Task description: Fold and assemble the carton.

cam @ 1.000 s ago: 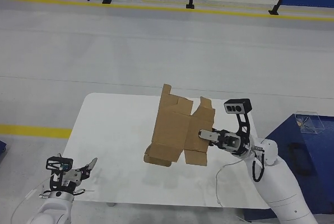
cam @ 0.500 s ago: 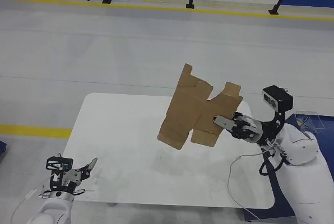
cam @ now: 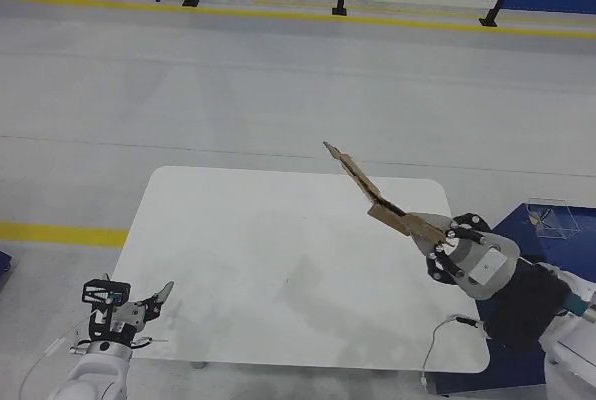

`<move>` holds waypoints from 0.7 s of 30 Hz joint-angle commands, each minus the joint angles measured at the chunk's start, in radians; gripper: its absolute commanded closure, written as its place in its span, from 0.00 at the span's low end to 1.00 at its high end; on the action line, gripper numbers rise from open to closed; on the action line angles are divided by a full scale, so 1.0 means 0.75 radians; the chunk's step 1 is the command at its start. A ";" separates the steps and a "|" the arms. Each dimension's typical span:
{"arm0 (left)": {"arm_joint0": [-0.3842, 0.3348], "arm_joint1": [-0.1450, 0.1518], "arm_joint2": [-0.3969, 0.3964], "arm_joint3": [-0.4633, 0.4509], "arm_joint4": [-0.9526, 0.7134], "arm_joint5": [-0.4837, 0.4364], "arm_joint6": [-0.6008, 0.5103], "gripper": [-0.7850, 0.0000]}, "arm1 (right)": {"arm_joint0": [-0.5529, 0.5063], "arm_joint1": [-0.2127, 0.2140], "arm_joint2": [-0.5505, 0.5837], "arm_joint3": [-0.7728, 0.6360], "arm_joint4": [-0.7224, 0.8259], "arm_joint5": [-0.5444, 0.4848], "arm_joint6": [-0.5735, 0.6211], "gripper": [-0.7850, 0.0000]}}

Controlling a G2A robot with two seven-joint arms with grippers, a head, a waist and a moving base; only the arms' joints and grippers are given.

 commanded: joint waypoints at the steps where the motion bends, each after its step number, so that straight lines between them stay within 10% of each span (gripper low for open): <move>1: 0.000 0.000 0.000 0.000 0.000 0.000 0.000 0.00 | 0.024 0.004 -0.055 0.005 -0.346 0.017 -0.126 1.00; 9: 0.000 0.000 0.000 0.000 0.000 0.000 0.000 0.00 | -0.050 0.040 -0.298 0.005 -1.417 0.467 -0.655 1.00; 21: 0.000 0.000 0.000 0.000 0.000 0.000 0.000 0.00 | -0.174 0.060 -0.375 0.005 -1.641 0.605 -0.838 1.00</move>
